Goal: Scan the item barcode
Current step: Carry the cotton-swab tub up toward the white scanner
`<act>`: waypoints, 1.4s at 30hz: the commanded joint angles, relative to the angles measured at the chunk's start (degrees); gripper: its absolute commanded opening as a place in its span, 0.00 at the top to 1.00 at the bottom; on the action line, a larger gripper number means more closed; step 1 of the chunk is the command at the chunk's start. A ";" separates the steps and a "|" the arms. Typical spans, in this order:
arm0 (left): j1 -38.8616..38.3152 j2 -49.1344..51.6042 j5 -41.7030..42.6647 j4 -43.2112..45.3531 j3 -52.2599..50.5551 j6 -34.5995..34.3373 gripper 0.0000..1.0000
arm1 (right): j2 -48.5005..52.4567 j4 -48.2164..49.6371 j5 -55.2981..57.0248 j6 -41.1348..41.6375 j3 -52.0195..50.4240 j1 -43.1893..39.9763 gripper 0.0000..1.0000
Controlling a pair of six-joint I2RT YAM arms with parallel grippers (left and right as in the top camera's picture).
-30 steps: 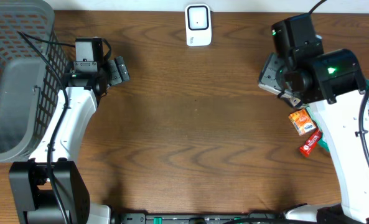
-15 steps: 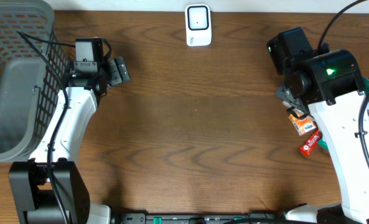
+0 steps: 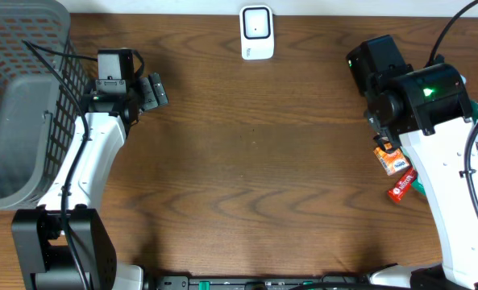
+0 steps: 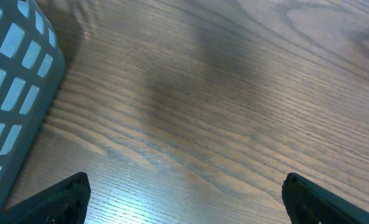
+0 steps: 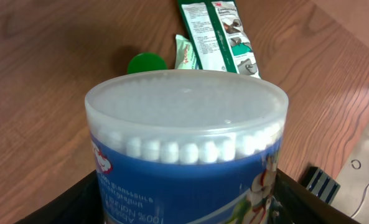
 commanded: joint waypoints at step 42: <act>0.26 0.83 -0.50 0.07 -0.55 -0.31 0.02 | 28.17 12.90 -50.29 -45.88 32.41 -3.10 0.99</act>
